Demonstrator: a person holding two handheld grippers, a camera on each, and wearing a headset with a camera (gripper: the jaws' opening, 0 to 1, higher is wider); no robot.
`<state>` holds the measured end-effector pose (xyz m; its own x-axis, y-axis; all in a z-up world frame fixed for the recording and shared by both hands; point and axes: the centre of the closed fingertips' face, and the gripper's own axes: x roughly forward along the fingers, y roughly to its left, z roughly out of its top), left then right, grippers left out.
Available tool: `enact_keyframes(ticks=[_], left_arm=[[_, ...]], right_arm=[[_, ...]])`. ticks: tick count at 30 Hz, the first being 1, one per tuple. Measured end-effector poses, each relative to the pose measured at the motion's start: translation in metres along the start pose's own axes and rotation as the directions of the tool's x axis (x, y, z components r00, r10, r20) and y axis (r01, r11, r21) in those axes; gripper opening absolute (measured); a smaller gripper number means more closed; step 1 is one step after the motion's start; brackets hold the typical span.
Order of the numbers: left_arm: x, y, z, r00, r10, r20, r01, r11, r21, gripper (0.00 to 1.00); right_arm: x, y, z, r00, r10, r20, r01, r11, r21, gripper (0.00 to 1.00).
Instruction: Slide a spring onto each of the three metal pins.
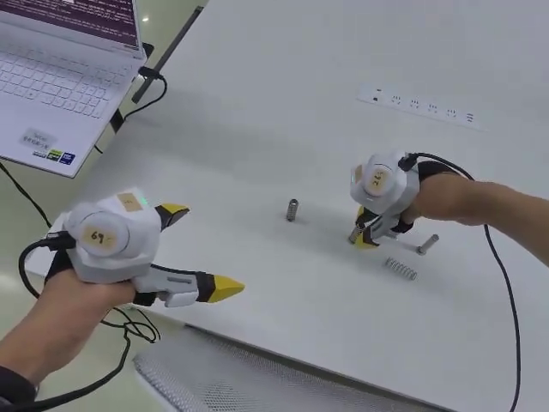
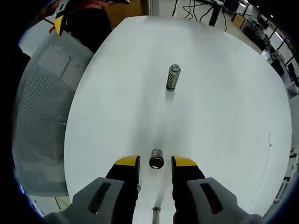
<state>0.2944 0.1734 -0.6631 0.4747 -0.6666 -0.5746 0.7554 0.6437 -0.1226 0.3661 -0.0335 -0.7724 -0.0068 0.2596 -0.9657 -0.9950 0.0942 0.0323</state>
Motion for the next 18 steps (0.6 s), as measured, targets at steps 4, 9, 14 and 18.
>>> enact_keyframes(ticks=[4, 9, 14, 18], left_arm=[[0.000, 0.000, 0.000, 1.0000, 0.000, 0.000, 0.000, 1.000, 0.000, 0.86], [-0.001, 0.000, 0.002, 1.0000, 0.001, 0.002, -0.001, 1.000, 0.002, 0.86], [-0.002, 0.000, 0.004, 1.0000, 0.002, 0.004, -0.002, 1.000, 0.006, 0.86], [-0.002, 0.001, 0.006, 1.0000, 0.003, 0.005, -0.003, 1.000, 0.009, 0.86]], right_arm=[[-0.002, 0.000, 0.000, 1.0000, -0.003, 0.002, 0.003, 1.000, 0.004, 0.27], [-0.005, 0.000, 0.000, 1.0000, -0.008, 0.005, 0.008, 1.000, 0.009, 0.28], [-0.011, -0.002, 0.001, 0.9993, -0.024, 0.029, 0.023, 0.999, 0.032, 0.28], [-0.021, -0.003, 0.009, 0.9945, -0.046, 0.094, 0.037, 0.994, 0.102, 0.28]])
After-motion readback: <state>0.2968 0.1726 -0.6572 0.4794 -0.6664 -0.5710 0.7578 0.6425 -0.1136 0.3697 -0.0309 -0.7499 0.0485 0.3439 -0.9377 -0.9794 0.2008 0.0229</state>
